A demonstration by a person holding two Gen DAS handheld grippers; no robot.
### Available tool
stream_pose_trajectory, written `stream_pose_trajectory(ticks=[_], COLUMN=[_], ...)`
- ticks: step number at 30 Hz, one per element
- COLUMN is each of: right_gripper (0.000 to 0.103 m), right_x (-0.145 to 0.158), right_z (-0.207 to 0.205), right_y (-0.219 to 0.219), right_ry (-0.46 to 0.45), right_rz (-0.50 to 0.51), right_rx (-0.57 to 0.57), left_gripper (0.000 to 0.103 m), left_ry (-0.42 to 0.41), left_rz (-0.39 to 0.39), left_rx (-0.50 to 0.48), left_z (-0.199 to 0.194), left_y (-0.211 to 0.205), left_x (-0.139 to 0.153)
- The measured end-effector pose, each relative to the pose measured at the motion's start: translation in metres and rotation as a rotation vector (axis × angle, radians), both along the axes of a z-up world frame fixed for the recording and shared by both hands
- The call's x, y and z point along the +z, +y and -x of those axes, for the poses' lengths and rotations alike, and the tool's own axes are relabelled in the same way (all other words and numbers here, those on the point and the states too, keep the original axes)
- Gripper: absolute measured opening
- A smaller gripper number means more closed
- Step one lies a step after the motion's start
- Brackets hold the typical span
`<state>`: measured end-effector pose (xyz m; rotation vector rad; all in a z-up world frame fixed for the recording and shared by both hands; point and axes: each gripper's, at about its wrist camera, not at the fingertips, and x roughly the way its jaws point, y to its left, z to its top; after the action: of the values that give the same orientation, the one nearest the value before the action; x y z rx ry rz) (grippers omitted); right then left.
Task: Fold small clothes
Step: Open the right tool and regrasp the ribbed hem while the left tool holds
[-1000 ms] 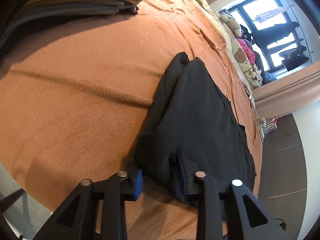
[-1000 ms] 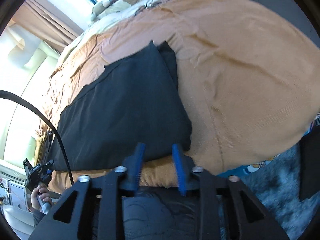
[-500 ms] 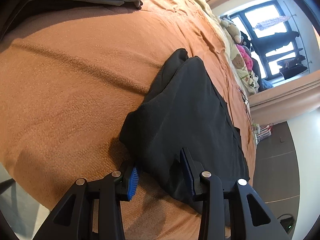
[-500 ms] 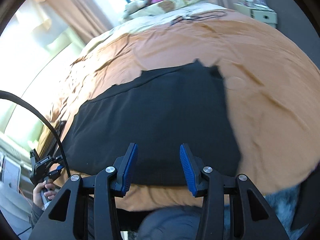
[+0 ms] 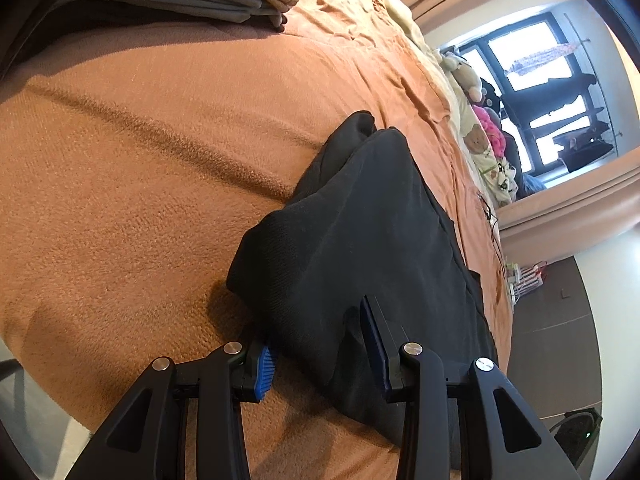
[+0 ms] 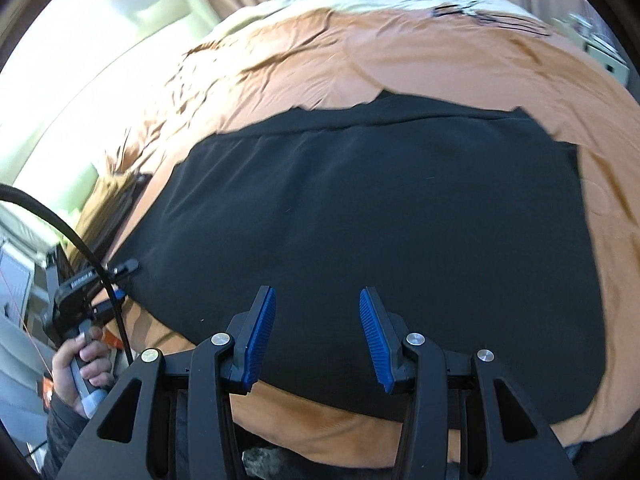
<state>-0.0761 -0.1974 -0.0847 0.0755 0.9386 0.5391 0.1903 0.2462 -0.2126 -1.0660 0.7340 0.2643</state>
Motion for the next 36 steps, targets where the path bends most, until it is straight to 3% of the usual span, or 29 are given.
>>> stream_pose_trajectory(ticks=[5,9,14,19,23,26,36], right_gripper=[0.042,0.042,0.037,0.035,0.026,0.025,0.017], right_x=[-0.008,-0.021,-0.047,-0.049,-0.04,-0.03,-0.046], right_z=[-0.018,-0.023,-0.025,-0.025,-0.029,-0.04,-0.089], right_y=[0.033,0.053,0.072,0.075,0.07,0.076,0.101], right_ry=[0.016,0.03,0.092,0.109,0.144,0.095,0.1], right_rz=[0.024,0.062,0.098,0.102,0.068,0.097,0.132], right_rx=[0.057,0.09,0.121,0.132,0.162,0.15,0.065], left_gripper=[0.038,0.027,0.022,0.021,0.021,0.021,0.021], left_ry=[-0.007,-0.022,-0.051,-0.07,-0.069,-0.067,-0.029], left_rz=[0.01,0.036,0.03,0.007,0.011,0.003,-0.045], left_rx=[0.026,0.065,0.095,0.099,0.099,0.098,0.115], left_z=[0.001,0.008,0.016,0.017,0.018,0.017,0.019], left_y=[0.002,0.006,0.007,0.005,0.006,0.007,-0.002], left_x=[-0.002,-0.005,-0.001,0.004,0.005,0.005,0.011])
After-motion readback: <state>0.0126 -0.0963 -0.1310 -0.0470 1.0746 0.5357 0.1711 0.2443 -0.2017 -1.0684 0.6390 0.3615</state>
